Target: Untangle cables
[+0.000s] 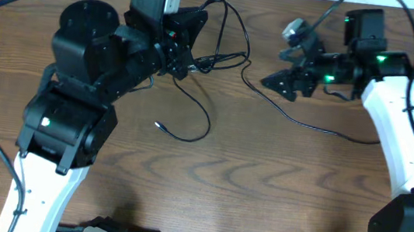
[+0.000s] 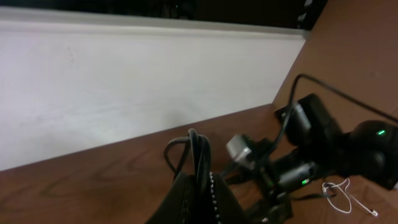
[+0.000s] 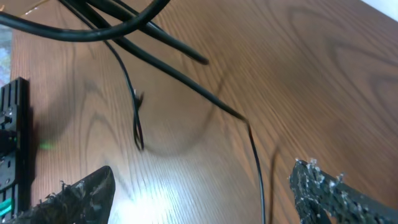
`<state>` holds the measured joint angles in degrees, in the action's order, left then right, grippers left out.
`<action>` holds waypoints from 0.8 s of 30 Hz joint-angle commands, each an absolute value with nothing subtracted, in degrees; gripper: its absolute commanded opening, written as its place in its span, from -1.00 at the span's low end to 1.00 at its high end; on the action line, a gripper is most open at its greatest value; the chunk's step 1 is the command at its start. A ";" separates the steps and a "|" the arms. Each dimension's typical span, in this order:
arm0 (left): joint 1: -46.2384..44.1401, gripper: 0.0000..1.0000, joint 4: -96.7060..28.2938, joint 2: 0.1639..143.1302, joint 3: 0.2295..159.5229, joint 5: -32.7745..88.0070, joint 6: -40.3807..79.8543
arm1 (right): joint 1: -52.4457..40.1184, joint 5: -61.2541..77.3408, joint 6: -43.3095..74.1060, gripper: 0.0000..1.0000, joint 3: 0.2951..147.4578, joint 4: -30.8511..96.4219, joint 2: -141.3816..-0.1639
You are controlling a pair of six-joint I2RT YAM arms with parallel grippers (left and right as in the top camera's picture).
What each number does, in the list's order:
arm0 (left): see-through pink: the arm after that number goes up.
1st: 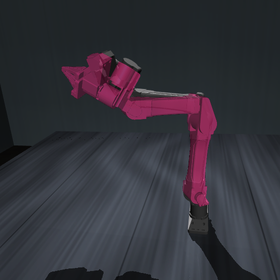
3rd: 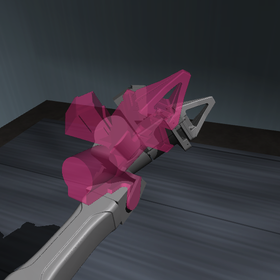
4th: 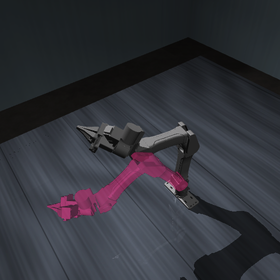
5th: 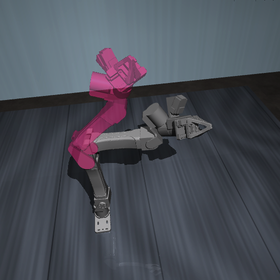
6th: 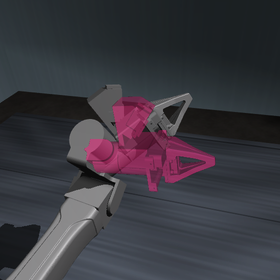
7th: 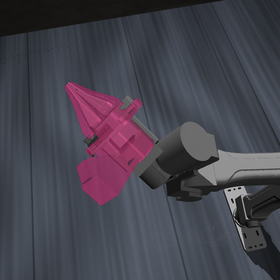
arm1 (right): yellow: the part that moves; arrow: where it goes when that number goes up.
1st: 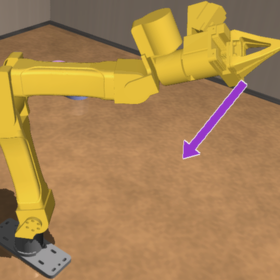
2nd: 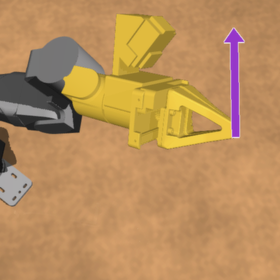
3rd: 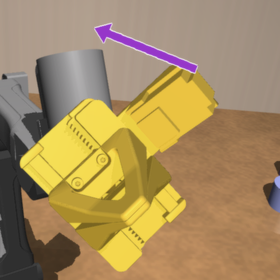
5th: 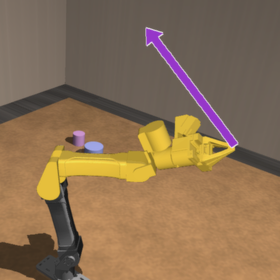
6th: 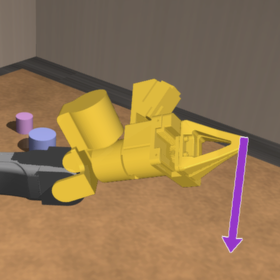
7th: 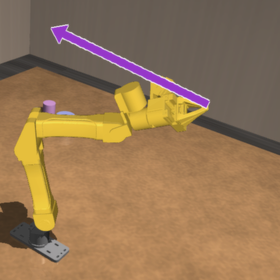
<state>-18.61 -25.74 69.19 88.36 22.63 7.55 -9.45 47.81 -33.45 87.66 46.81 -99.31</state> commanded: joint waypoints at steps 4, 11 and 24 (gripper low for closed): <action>-18.74 -0.85 -25.21 66.32 88.53 23.38 8.08 | -15.25 48.36 -28.18 0.74 85.54 40.32 -100.57; -18.74 -0.85 -26.26 66.19 88.53 23.59 8.86 | -18.98 48.34 -22.61 0.73 85.34 29.93 -103.31; -18.68 -0.85 -27.16 66.72 88.51 9.02 5.80 | -18.44 23.59 -3.03 -0.98 85.34 30.06 -105.45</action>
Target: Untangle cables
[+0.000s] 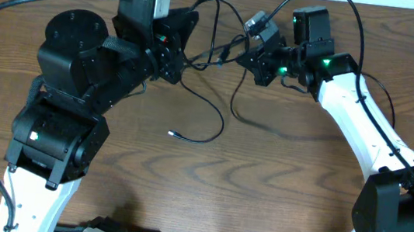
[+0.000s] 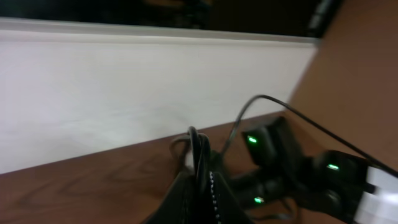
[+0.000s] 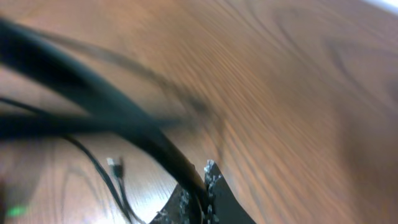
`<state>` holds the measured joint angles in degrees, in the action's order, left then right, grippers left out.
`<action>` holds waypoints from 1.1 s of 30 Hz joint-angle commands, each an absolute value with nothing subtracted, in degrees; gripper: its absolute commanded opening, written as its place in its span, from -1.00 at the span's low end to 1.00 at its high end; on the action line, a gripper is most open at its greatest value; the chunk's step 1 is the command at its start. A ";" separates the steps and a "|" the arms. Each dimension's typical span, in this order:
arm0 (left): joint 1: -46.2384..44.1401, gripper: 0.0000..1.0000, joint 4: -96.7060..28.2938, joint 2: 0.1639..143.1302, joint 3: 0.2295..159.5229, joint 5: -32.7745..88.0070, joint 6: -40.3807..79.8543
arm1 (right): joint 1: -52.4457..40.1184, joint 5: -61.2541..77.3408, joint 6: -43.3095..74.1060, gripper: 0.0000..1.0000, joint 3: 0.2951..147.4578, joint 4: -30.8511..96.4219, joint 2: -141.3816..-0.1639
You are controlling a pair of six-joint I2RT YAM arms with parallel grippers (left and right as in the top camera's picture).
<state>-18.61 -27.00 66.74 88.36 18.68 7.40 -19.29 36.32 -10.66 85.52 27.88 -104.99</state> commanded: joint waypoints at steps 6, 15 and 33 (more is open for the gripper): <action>-18.61 -0.85 -27.14 68.90 88.51 -3.79 2.11 | -13.13 10.68 0.40 -0.98 85.34 39.81 -105.45; -14.13 -0.85 -27.81 70.37 88.51 -6.04 2.24 | -1.04 9.04 -0.16 -0.98 85.34 47.97 -105.45; -14.17 -0.85 -31.27 75.29 88.49 8.60 5.02 | -0.99 2.07 8.10 -0.98 85.34 57.69 -105.45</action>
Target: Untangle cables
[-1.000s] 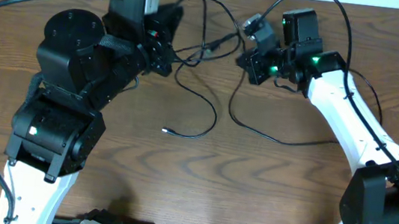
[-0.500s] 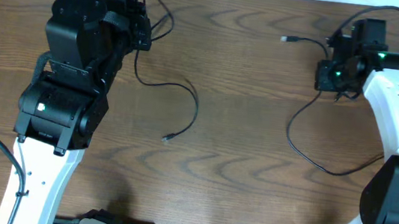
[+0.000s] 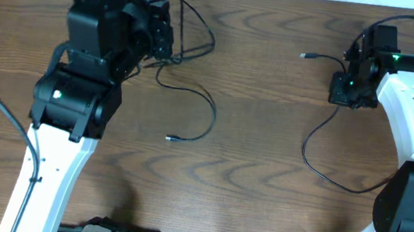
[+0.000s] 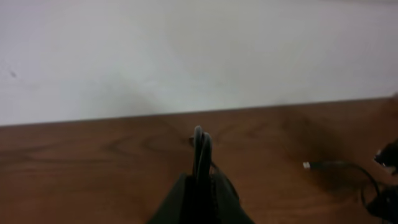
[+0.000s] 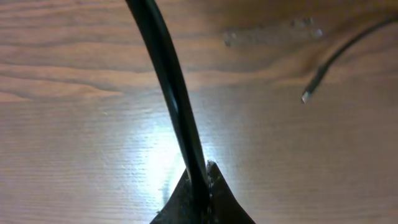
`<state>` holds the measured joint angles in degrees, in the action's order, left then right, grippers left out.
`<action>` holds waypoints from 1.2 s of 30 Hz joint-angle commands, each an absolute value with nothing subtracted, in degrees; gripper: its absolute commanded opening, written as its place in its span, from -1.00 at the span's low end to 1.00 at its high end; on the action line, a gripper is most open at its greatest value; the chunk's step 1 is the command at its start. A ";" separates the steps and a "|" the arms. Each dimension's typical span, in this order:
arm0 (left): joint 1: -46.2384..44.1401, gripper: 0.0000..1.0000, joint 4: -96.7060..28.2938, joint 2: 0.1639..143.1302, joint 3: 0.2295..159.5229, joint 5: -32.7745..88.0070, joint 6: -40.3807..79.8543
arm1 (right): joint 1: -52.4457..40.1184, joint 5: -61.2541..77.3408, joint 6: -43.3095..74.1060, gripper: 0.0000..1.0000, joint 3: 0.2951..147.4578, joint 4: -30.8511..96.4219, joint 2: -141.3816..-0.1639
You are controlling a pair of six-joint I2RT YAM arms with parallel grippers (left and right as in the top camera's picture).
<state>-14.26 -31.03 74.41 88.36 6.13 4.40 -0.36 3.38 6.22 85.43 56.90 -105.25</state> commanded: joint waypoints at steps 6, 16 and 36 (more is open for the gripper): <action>-14.22 -0.85 -32.38 75.70 88.44 8.64 5.02 | -2.98 2.28 8.12 -0.98 85.34 56.93 -105.45; -14.22 -0.85 -34.26 75.70 88.40 8.64 5.02 | -3.38 -11.68 23.29 -0.98 85.34 65.93 -105.45; -14.20 -0.85 -35.38 75.70 88.36 8.60 4.75 | -3.33 -19.11 32.23 -0.98 85.19 65.41 -105.03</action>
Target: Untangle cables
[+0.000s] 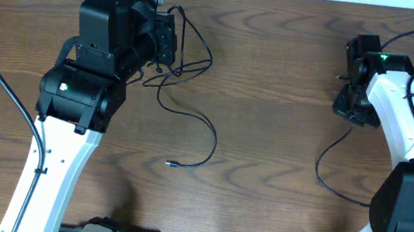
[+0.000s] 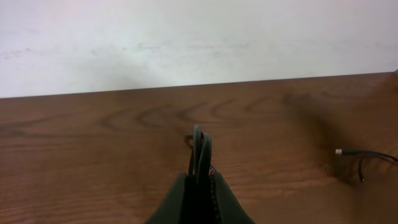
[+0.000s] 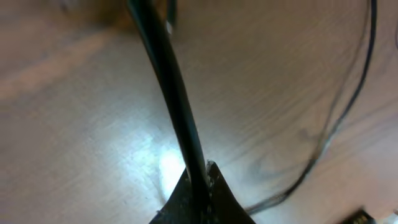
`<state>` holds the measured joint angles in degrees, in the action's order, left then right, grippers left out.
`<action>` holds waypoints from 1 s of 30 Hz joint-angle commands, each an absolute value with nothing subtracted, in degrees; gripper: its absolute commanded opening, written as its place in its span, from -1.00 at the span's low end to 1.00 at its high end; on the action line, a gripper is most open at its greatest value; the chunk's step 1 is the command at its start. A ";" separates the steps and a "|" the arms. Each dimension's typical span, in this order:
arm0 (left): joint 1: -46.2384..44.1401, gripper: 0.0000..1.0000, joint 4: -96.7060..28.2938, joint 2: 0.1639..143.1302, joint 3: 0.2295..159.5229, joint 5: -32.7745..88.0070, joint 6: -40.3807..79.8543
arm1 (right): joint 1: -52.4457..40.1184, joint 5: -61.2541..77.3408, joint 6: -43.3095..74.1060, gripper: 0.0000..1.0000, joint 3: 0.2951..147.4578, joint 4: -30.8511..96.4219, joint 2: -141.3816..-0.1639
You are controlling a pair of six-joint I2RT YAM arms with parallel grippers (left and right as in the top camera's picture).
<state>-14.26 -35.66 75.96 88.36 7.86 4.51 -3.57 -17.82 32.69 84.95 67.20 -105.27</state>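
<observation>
Two thin black cables lie apart on the wooden table. My left gripper [image 1: 172, 48] [image 2: 200, 182] at the back left is shut on the looped part of the left cable [image 1: 209, 134] [image 2: 199, 146]. That cable trails forward to a free plug [image 1: 170, 163]. My right gripper [image 1: 345, 108] [image 3: 199, 171] at the far right, low over the table, is shut on the right cable [image 1: 319, 165] [image 3: 166, 81]. This one runs forward in a wide curve toward the right arm's base. A plug end [image 2: 339, 151] rests on the wood in the left wrist view.
The table's back edge meets a white surface just behind both grippers. Thick black arm leads cross the back left corner. A dark equipment rail runs along the front edge.
My right gripper has moved a little nearer and lower with its cable. The left gripper has shifted slightly right, and the left cable's free plug now lies farther forward.
My left gripper held the tangled bundle while the right stood open beside it at mid-table. Then the right gripper was shut on a cable close to the left one. Later the arms were far apart, each with its own cable, and they remain so.
</observation>
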 commanded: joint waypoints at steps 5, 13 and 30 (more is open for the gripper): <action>-14.22 -0.85 -36.21 75.70 88.36 8.60 4.80 | -1.85 -17.41 26.63 -0.99 92.44 58.57 -104.99; -14.22 -0.85 -36.64 75.70 88.36 8.60 4.80 | 3.79 -12.86 10.81 -0.99 113.86 56.82 -105.01; -14.20 -0.85 -37.26 75.53 88.36 10.31 4.80 | 35.83 -16.45 13.06 -0.98 135.17 58.41 -105.12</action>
